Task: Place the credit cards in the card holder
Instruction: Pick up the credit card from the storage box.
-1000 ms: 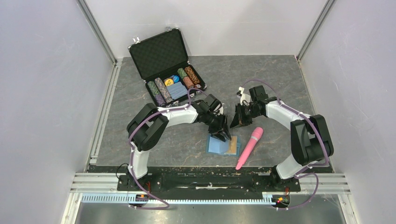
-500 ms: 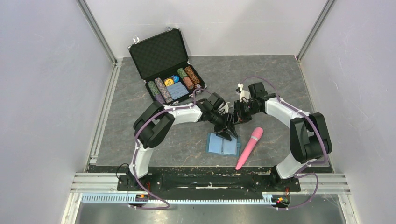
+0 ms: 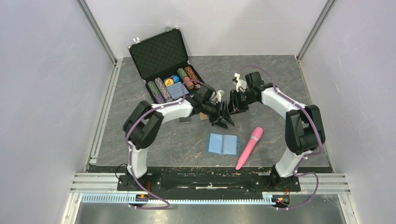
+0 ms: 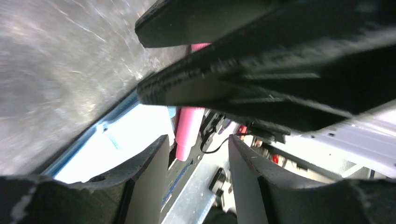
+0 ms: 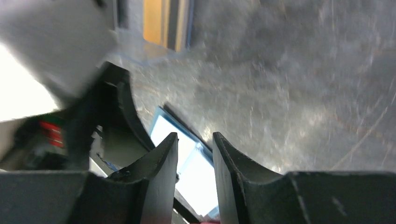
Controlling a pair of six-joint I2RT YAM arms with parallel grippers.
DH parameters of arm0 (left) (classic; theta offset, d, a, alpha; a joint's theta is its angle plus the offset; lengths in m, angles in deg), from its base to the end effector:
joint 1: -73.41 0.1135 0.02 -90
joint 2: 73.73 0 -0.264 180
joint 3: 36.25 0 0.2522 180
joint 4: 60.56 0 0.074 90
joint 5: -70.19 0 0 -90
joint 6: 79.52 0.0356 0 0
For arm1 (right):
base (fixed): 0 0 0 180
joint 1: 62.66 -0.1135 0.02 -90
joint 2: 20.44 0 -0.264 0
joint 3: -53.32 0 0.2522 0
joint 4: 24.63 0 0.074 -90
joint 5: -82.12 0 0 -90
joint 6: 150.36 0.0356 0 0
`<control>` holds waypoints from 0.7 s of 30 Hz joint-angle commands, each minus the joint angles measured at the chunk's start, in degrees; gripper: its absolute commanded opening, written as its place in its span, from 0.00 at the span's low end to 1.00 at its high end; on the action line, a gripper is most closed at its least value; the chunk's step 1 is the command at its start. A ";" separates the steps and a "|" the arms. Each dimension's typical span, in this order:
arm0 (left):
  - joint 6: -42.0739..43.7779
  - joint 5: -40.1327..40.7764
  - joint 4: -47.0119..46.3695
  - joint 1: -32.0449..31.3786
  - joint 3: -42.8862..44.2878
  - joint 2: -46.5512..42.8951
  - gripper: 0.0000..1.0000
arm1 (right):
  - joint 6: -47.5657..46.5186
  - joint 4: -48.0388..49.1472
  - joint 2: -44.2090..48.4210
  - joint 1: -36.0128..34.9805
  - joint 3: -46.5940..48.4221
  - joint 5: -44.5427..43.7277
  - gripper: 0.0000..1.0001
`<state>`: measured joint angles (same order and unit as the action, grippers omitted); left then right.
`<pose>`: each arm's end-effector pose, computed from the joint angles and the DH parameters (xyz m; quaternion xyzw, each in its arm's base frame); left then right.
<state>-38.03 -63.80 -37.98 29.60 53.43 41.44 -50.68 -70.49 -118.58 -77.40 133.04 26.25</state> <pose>0.2907 -0.3131 0.1698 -0.0984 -0.8706 0.4815 0.0225 0.3252 0.1062 0.2019 -0.1064 0.9282 0.3246 0.1474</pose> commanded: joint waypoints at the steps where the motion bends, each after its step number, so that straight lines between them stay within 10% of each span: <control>1: 0.49 3.19 -5.75 7.89 -3.83 -8.56 0.57 | 0.75 0.20 -3.98 -2.20 9.47 2.40 0.37; 12: 4.41 8.23 2.94 27.82 -12.70 -17.83 0.60 | 4.94 -2.18 -21.23 -12.22 35.46 6.51 0.40; 21: 21.22 28.91 31.39 27.98 -0.97 -14.64 0.56 | 6.79 -0.81 -28.58 -16.27 38.92 8.41 0.43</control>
<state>-26.80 -45.52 -19.03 58.54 47.21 26.08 -45.05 -71.80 -146.17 -93.18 171.15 32.87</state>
